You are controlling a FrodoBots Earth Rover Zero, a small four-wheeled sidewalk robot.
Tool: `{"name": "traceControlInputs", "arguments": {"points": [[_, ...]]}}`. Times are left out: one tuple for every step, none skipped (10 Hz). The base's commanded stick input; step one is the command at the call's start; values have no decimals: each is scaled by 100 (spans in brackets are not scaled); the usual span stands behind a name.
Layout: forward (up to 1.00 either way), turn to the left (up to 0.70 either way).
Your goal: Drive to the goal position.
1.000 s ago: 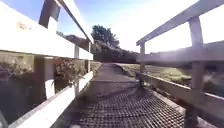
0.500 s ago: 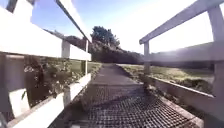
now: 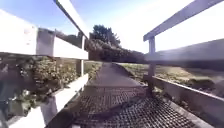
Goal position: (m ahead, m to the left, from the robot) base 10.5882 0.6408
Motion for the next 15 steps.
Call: {"name": "traceControlInputs", "arguments": {"points": [[70, 0], [70, 0], [70, 0], [70, 0], [70, 0], [70, 0], [70, 0], [70, 0], [70, 0], [70, 0], [70, 0], [70, 0], [70, 0], [70, 0], [70, 0]]}}
